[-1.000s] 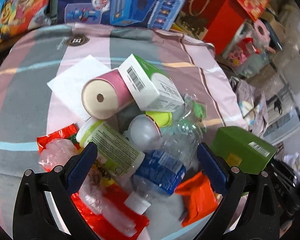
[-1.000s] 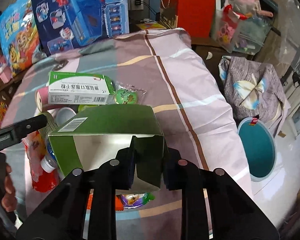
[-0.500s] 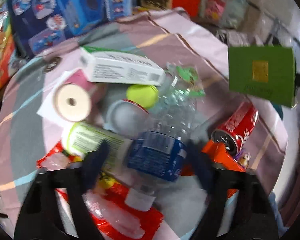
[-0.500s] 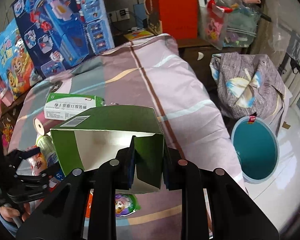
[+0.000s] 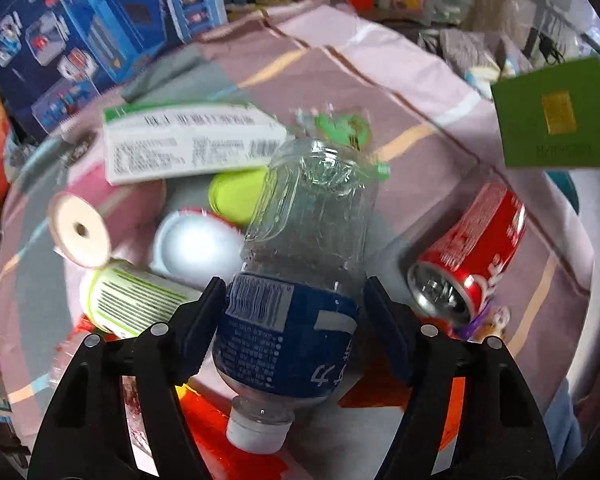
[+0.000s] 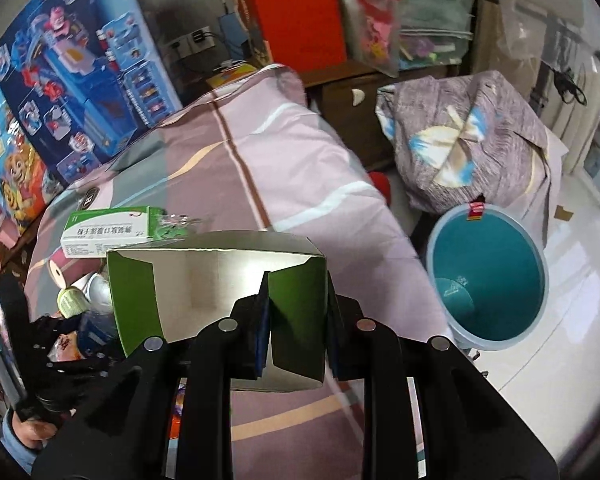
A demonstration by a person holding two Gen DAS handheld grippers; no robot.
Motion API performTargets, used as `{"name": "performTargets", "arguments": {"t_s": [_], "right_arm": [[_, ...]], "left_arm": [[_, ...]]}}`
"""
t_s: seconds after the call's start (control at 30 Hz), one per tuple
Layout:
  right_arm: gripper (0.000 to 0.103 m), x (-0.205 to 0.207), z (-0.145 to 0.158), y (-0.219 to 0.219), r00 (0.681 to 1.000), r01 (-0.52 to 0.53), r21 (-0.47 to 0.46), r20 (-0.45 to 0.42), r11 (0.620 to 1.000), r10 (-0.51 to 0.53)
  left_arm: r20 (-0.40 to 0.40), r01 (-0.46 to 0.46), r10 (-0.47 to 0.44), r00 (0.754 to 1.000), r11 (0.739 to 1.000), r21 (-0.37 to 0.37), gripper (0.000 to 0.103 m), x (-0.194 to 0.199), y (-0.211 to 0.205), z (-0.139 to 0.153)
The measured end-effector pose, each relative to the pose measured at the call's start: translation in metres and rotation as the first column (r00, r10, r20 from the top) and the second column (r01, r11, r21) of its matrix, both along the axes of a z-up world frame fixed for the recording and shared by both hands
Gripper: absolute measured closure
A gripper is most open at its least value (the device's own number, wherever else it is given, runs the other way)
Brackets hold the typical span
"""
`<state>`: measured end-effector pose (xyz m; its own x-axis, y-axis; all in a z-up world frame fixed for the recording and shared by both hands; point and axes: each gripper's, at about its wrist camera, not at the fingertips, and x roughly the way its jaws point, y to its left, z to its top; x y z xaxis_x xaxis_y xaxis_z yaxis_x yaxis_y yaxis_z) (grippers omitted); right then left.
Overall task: Collect trash
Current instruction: 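Grasp the clear water bottle with the left tool while the right tool carries the green box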
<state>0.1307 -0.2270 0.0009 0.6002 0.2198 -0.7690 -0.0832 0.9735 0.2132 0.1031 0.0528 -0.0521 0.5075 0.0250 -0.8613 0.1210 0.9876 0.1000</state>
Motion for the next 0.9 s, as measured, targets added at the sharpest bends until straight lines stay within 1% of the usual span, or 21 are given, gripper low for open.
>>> {"name": "performTargets", "arguments": {"t_s": [0.13,0.23,0.3,0.37,0.47,0.53,0.6,0.7,0.73,0.8,0.9], "right_arm": [[0.081,0.002,-0.003,-0.016,1.000,0.014,0.017,-0.002,1.000,-0.014],[0.081,0.003,-0.003,-0.030,0.999,0.035,0.042,0.002,0.999,-0.035],[0.081,0.002,-0.001,-0.042,0.998,0.054,0.054,0.011,0.997,-0.054],[0.081,0.001,0.001,-0.058,0.996,0.080,0.070,0.020,0.994,-0.082],[0.081,-0.002,0.006,-0.087,0.990,0.132,0.082,0.035,0.988,-0.135],[0.081,-0.005,0.008,-0.112,0.983,0.176,0.087,0.042,0.980,-0.180],[0.081,-0.009,0.008,-0.136,0.973,0.221,0.091,0.044,0.971,-0.225],[0.081,-0.015,0.001,-0.185,0.947,0.316,0.085,0.032,0.945,-0.319],[0.081,-0.017,-0.003,-0.197,0.940,0.338,0.083,0.024,0.937,-0.341],[0.081,-0.018,-0.013,-0.222,0.924,0.381,0.071,-0.001,0.922,-0.381],[0.081,-0.014,-0.030,-0.246,0.911,0.412,0.057,-0.046,0.909,-0.410]], "left_arm": [[0.040,-0.023,0.025,0.999,0.999,-0.045,0.034,0.000,0.001,0.027],[0.076,0.000,0.006,0.997,0.997,-0.075,0.034,0.000,-0.006,0.051],[0.104,0.031,-0.023,0.994,0.996,-0.082,0.035,0.002,-0.018,0.067],[0.111,0.073,-0.061,0.992,0.992,-0.106,0.035,0.006,-0.035,0.078],[0.109,0.146,-0.131,0.985,0.979,-0.143,0.035,0.020,-0.067,0.090],[0.110,0.205,-0.189,0.976,0.965,-0.160,0.035,0.030,-0.096,0.098],[0.110,0.259,-0.243,0.964,0.951,-0.170,0.035,0.038,-0.127,0.102],[0.092,0.338,-0.326,0.941,0.923,-0.182,0.035,0.053,-0.179,0.101],[0.079,0.363,-0.355,0.932,0.913,-0.186,0.035,0.059,-0.200,0.098],[0.054,0.394,-0.391,0.919,0.898,-0.195,0.035,0.067,-0.228,0.091],[0.002,0.441,-0.450,0.893,0.873,-0.207,0.035,0.083,-0.276,0.073]]}}
